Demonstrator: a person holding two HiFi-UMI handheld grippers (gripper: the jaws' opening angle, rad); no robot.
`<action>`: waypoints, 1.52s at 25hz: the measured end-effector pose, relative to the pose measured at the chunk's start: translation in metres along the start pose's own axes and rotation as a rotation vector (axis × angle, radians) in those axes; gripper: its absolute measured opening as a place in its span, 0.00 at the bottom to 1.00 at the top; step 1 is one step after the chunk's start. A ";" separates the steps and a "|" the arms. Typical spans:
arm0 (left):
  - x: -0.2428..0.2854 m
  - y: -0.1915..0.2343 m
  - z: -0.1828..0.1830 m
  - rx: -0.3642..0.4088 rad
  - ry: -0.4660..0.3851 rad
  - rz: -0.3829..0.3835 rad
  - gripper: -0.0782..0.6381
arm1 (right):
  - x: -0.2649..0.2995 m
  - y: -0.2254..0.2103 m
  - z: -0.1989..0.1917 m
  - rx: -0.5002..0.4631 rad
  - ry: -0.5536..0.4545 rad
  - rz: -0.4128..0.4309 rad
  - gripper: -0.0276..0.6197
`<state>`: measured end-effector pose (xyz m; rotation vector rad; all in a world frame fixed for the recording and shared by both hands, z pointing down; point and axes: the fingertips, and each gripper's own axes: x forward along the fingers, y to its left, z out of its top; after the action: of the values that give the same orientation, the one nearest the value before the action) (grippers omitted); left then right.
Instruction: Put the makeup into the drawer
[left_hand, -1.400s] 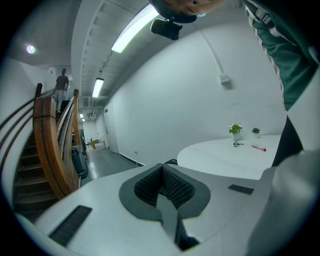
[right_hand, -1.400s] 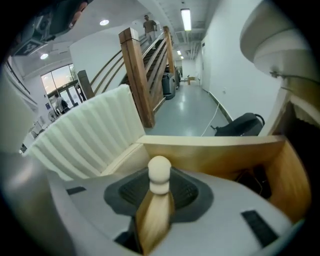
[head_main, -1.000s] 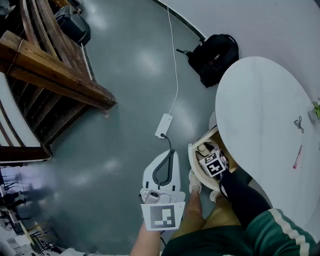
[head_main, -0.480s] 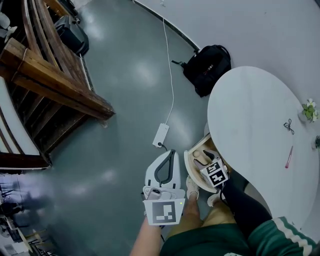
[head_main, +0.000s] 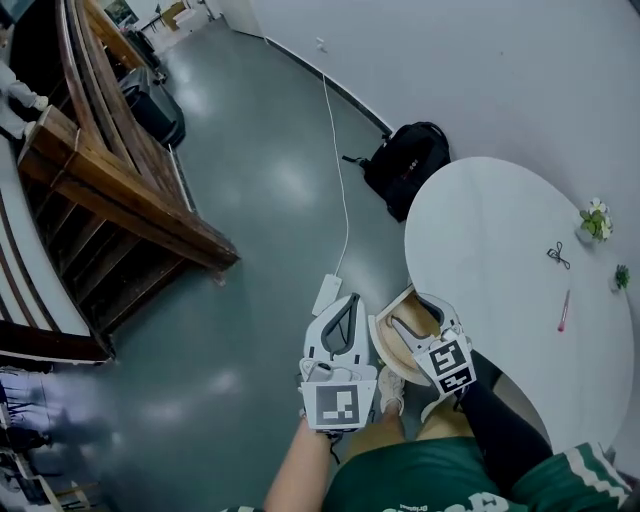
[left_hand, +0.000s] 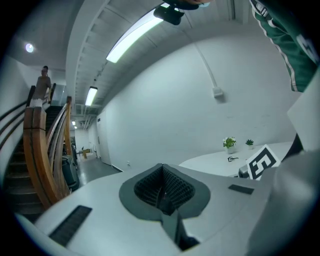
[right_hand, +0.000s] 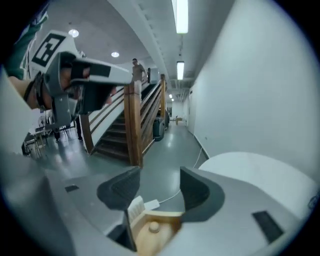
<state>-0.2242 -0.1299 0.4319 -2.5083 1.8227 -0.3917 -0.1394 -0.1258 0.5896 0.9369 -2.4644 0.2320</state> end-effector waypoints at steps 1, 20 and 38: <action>0.001 -0.001 0.007 0.005 -0.007 -0.004 0.11 | -0.010 -0.008 0.018 -0.008 -0.038 -0.026 0.44; 0.024 -0.060 0.117 0.044 -0.160 -0.108 0.11 | -0.211 -0.110 0.183 -0.041 -0.427 -0.381 0.45; 0.104 -0.280 0.171 0.091 -0.225 -0.446 0.11 | -0.379 -0.248 0.082 0.071 -0.393 -0.703 0.43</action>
<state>0.1031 -0.1607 0.3305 -2.7464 1.1386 -0.1790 0.2377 -0.1193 0.3255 1.9521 -2.2766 -0.1209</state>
